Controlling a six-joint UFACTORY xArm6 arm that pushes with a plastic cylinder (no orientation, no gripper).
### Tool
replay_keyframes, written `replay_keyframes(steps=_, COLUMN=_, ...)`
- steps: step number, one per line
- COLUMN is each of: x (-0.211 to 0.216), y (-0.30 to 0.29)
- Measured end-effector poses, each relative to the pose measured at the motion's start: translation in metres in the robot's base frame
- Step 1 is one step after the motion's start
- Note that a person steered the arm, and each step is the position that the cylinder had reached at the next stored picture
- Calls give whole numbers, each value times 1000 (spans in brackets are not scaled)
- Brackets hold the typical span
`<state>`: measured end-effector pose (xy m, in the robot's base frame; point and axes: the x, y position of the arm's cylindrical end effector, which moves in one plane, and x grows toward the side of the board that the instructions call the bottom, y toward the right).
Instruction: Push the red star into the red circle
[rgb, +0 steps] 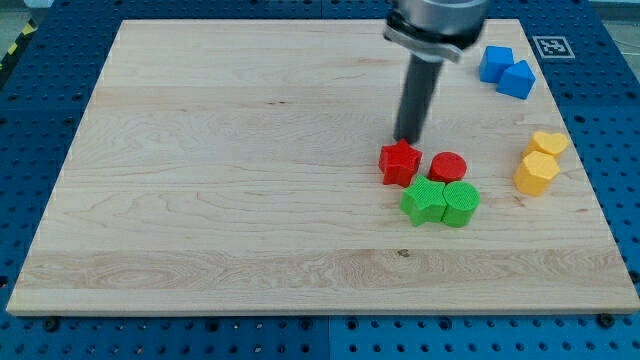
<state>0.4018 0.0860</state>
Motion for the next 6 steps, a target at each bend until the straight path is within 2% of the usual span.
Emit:
replay_keyframes(steps=1, x=6, y=-39)
replay_keyframes(steps=2, x=37, y=-69)
replay_keyframes(steps=3, x=61, y=-62)
replay_keyframes(steps=6, x=64, y=-22)
